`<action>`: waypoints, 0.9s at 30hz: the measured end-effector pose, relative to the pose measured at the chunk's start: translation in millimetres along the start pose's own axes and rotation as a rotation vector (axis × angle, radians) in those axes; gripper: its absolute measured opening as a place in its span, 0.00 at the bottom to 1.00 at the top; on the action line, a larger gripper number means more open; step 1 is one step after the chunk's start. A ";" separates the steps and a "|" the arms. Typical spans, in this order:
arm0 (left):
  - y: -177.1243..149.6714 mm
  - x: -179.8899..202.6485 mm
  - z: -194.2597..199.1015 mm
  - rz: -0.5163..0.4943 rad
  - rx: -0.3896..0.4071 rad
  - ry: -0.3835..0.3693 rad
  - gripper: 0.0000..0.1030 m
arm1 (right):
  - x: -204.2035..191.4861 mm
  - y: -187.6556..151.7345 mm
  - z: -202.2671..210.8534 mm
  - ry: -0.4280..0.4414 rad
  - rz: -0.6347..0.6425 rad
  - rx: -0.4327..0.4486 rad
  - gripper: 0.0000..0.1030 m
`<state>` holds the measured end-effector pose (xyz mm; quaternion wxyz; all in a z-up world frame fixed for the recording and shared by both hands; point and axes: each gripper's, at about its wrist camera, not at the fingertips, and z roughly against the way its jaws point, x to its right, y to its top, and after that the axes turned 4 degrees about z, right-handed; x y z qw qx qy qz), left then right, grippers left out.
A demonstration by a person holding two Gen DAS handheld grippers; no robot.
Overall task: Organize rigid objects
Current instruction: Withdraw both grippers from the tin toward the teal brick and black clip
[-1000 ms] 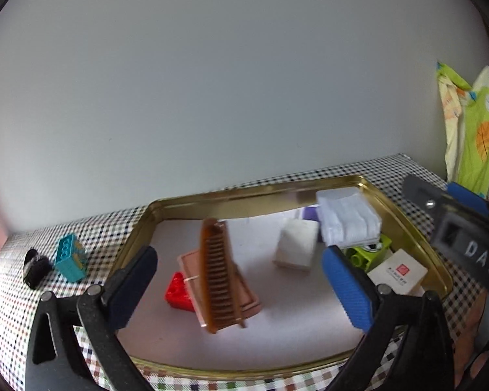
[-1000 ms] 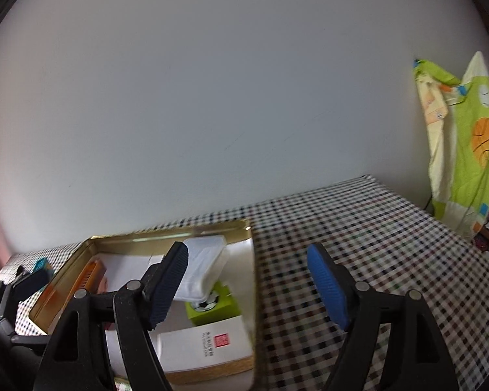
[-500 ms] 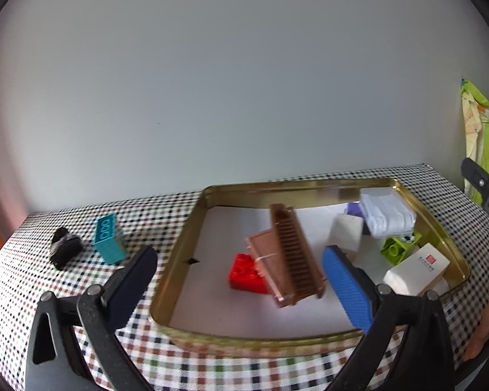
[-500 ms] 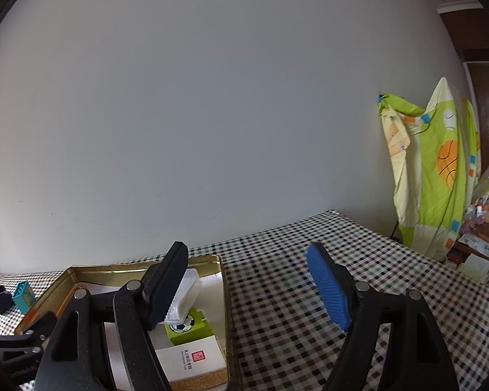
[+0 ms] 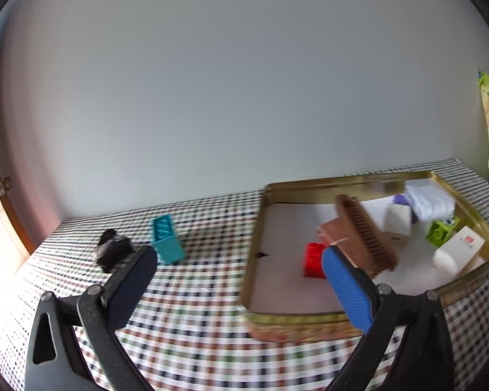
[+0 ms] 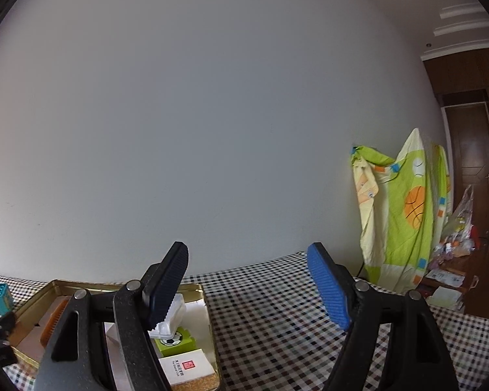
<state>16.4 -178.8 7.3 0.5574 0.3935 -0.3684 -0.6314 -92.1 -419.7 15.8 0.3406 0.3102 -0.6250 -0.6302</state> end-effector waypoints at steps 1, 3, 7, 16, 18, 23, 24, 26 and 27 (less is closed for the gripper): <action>-0.6 -6.0 -0.9 0.008 -0.004 0.007 0.99 | 0.3 0.0 1.2 -0.005 -0.009 0.000 0.75; -1.5 -15.7 -3.1 0.023 -0.017 0.012 0.99 | 0.4 -0.4 -0.7 0.015 -0.044 -0.032 0.75; -2.0 -33.2 -6.8 0.023 -0.023 0.028 0.99 | -10.1 -3.6 -0.5 0.050 -0.058 -0.082 0.75; -2.6 -66.0 -15.3 0.030 -0.024 0.064 0.99 | -45.4 0.7 9.7 0.111 -0.038 -0.100 0.75; -1.9 -73.6 -17.2 0.029 -0.019 0.075 0.99 | -54.6 -0.6 9.7 0.129 -0.045 -0.116 0.75; -1.0 -96.1 -22.4 0.043 -0.012 0.106 0.99 | -81.7 -2.9 13.8 0.172 -0.031 -0.132 0.75; -1.2 -100.1 -23.6 0.042 -0.012 0.114 0.99 | -88.0 -2.8 15.1 0.183 -0.026 -0.134 0.75; -2.2 -108.1 -26.3 0.044 -0.017 0.121 0.99 | -97.5 -2.4 16.4 0.200 -0.025 -0.135 0.75; -2.7 -110.1 -28.1 0.045 -0.021 0.121 0.99 | -103.2 -2.5 17.3 0.212 -0.029 -0.139 0.75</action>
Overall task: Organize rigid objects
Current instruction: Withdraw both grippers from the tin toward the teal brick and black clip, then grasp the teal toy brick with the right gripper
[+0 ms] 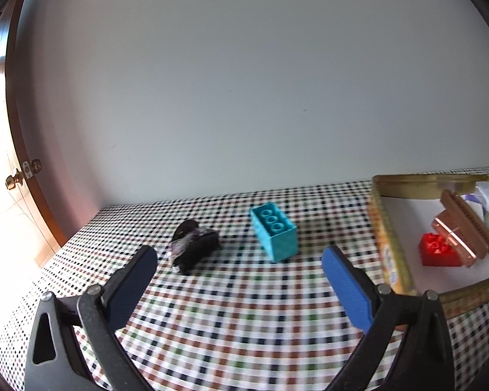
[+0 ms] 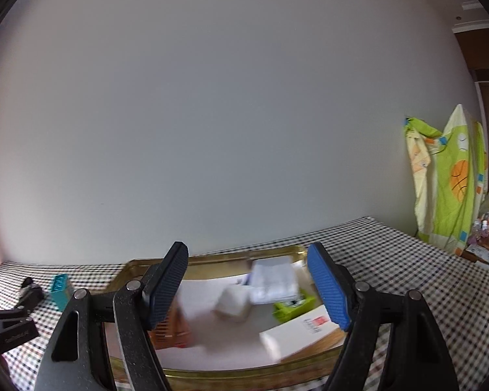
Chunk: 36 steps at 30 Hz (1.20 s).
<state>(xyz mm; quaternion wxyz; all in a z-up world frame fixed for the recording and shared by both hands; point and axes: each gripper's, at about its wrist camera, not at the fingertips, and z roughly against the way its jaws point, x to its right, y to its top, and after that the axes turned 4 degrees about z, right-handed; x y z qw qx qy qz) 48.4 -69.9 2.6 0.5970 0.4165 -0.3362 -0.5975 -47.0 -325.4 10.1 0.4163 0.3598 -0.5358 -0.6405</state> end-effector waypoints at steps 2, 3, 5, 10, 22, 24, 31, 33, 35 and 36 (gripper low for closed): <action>0.0 -7.7 -4.3 0.012 -0.008 -0.002 0.99 | -10.3 -0.5 -0.8 0.020 -0.004 -0.009 0.75; 0.2 -11.6 -6.1 0.019 -0.009 -0.002 0.99 | -17.2 -1.0 -1.5 0.033 -0.004 -0.014 0.75; 0.5 -17.8 -9.3 0.024 -0.008 0.005 0.99 | -28.0 -2.2 -2.6 0.052 -0.006 -0.023 0.75; 0.8 -35.9 -19.1 0.044 -0.007 0.015 0.99 | -56.0 -4.7 -5.1 0.091 -0.003 -0.034 0.75; 4.6 -84.5 -41.3 0.120 -0.040 0.036 0.99 | -135.4 -12.7 -17.5 0.203 0.025 -0.080 0.75; 4.8 -93.7 -46.0 0.125 -0.043 0.043 0.99 | -145.2 -13.6 -20.8 0.223 0.030 -0.094 0.75; 7.6 -131.4 -67.8 0.166 -0.073 0.113 0.99 | -189.5 -14.1 -38.6 0.288 0.078 -0.123 0.75; 8.1 -144.7 -76.4 0.191 -0.095 0.127 0.99 | -201.2 -13.0 -48.5 0.306 0.105 -0.149 0.75; 8.3 -157.7 -85.4 0.221 -0.122 0.140 0.99 | -213.1 -12.2 -56.3 0.325 0.120 -0.163 0.75; 8.2 -163.3 -89.6 0.235 -0.135 0.149 0.99 | -218.6 -12.0 -61.6 0.337 0.122 -0.171 0.75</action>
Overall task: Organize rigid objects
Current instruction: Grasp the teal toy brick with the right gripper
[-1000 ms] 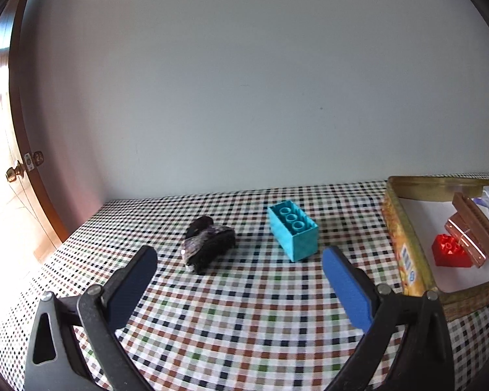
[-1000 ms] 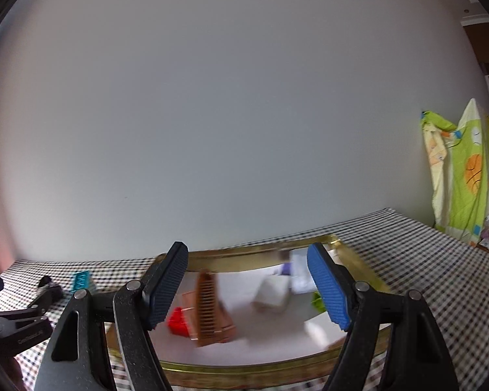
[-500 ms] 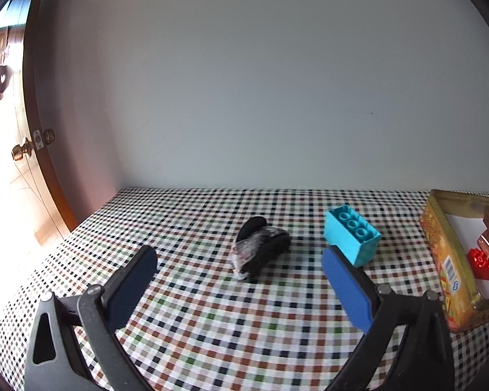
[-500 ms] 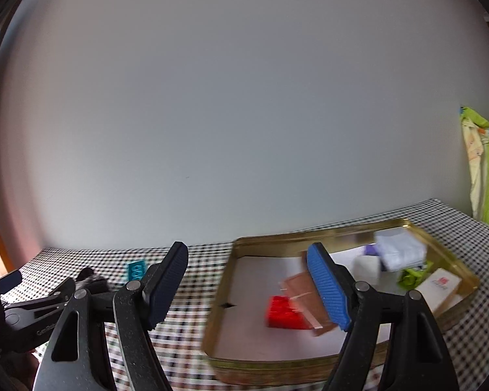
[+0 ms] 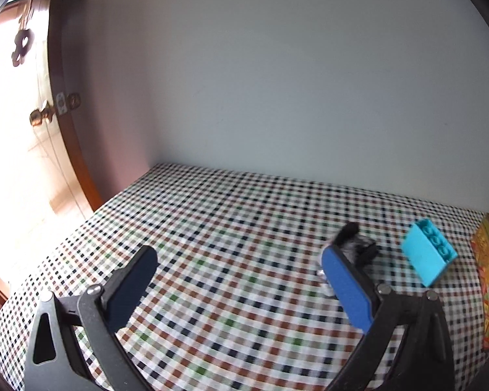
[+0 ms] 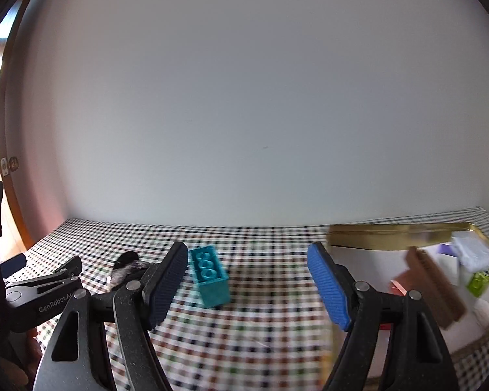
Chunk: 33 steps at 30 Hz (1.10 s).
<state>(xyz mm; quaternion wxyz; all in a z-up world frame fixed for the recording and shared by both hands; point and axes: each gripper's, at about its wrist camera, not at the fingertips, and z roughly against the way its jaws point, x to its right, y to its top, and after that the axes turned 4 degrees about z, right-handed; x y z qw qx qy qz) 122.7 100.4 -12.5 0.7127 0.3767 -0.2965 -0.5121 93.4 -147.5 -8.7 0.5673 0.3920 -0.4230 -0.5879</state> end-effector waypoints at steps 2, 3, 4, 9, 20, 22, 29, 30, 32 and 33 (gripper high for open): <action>4.4 -9.3 -12.8 0.027 -0.036 0.030 0.99 | -7.1 3.7 -15.5 0.015 0.002 -0.031 0.75; 5.8 -12.1 -17.9 0.035 -0.051 0.034 0.99 | -11.7 4.1 -20.8 0.021 0.004 -0.050 0.75; 7.1 -14.7 -23.5 0.039 -0.069 0.032 0.99 | -15.4 4.9 -30.7 0.023 0.012 -0.082 0.75; 9.7 -23.9 -45.8 0.051 -0.143 0.023 0.99 | -31.5 6.4 -86.8 0.048 0.066 -0.305 0.75; 13.0 -5.7 -42.6 0.023 -0.137 0.005 0.99 | -46.3 -2.0 -140.6 0.077 0.132 -0.518 0.43; 12.3 -6.2 -41.4 0.025 -0.136 0.002 0.99 | -49.2 -4.2 -140.9 0.080 0.138 -0.512 0.33; 10.0 0.0 -30.9 -0.009 -0.119 -0.026 0.99 | -40.4 -3.6 -104.4 0.132 0.083 -0.413 0.33; 9.6 1.9 -29.6 -0.017 -0.119 -0.034 0.99 | -38.4 -3.1 -94.6 0.136 0.079 -0.382 0.33; 8.9 6.5 -26.4 -0.028 -0.121 -0.045 0.99 | -39.0 -4.4 -81.1 0.140 0.069 -0.332 0.33; 8.4 8.8 -24.7 -0.033 -0.121 -0.046 0.99 | -37.7 -5.0 -75.9 0.139 0.067 -0.316 0.33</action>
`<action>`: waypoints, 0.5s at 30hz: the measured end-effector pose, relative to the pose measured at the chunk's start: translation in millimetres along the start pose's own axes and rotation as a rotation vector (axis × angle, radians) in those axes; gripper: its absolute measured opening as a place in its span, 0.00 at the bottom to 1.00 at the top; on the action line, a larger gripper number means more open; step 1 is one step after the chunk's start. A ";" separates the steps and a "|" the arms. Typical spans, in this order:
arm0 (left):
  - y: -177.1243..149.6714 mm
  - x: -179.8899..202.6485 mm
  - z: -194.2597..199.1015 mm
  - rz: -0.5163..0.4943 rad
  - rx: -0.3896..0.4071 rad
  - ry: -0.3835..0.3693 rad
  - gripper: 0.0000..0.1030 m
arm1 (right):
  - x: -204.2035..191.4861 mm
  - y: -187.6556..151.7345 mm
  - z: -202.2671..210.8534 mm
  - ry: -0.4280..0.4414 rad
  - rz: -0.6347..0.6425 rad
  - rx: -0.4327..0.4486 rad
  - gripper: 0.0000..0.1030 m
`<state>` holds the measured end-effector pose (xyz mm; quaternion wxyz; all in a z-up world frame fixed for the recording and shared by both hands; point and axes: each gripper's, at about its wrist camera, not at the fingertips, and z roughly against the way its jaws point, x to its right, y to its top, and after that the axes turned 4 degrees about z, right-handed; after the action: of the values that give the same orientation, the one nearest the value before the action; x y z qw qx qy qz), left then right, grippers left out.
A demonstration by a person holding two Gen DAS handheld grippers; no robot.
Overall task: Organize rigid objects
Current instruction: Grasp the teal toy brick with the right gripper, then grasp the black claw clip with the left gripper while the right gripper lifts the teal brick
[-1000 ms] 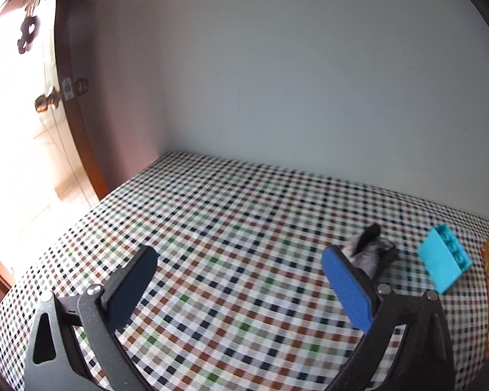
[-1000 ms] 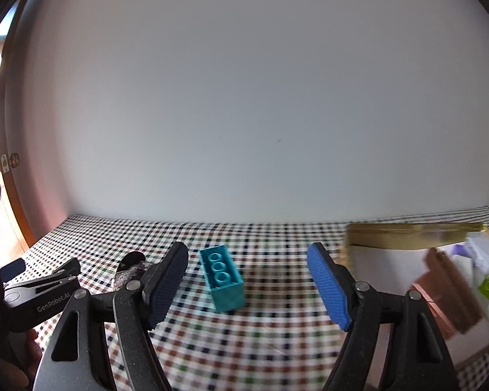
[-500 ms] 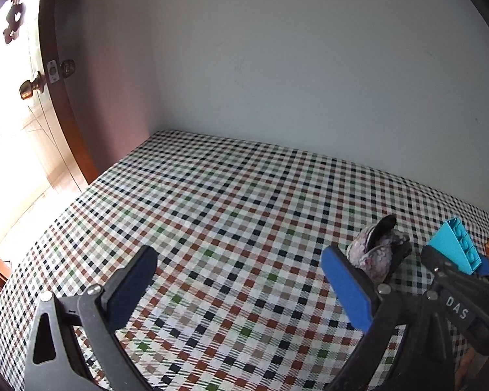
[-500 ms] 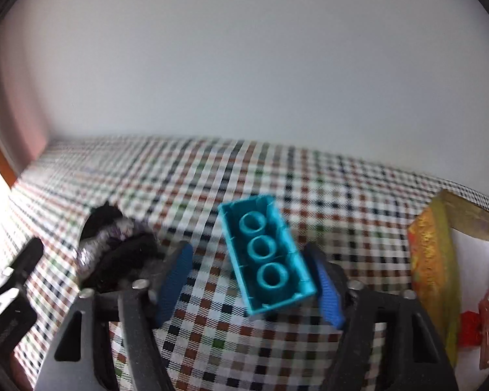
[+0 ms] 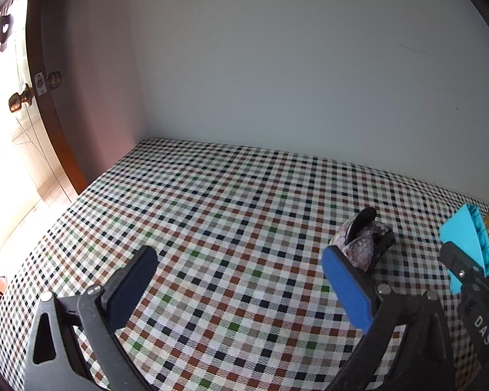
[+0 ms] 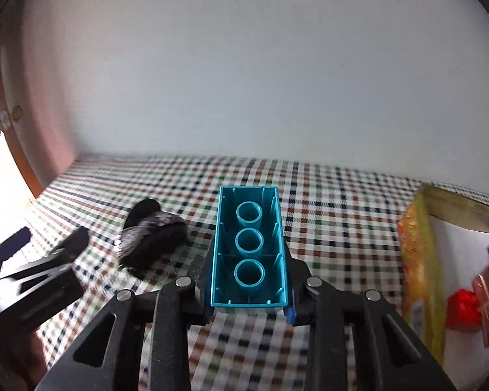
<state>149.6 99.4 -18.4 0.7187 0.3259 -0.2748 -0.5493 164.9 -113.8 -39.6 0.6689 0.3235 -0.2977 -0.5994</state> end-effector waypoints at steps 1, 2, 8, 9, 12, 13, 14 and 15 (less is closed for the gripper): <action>-0.6 1.6 1.1 -0.006 0.000 -0.001 0.99 | 1.6 -3.7 7.4 -0.003 -0.007 0.022 0.33; -1.0 3.2 2.1 -0.010 0.001 -0.003 0.99 | 3.7 -6.1 13.4 -0.006 -0.016 0.041 0.33; -5.3 18.5 14.2 -0.053 0.014 -0.030 0.99 | 14.3 -21.6 46.8 -0.060 -0.056 0.135 0.33; -6.4 22.6 16.9 -0.063 0.018 -0.038 0.99 | 15.7 -23.0 50.0 -0.066 -0.060 0.146 0.33; -9.6 39.1 27.5 -0.099 0.030 -0.072 0.99 | 18.5 -24.7 54.4 -0.063 -0.063 0.159 0.33; -10.3 44.2 29.4 -0.106 0.032 -0.078 0.99 | 18.7 -25.1 55.4 -0.062 -0.059 0.162 0.33; -10.6 49.3 30.8 -0.107 0.030 -0.089 0.99 | 17.5 -25.3 55.4 -0.060 -0.058 0.164 0.33; -9.2 55.0 32.0 -0.105 0.023 -0.102 0.99 | 19.2 -26.0 56.6 -0.054 -0.059 0.164 0.33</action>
<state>133.4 39.0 -3.1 0.6703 0.3197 -0.3000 -0.5988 106.6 -139.1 -25.2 0.6139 0.3695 -0.3540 -0.6010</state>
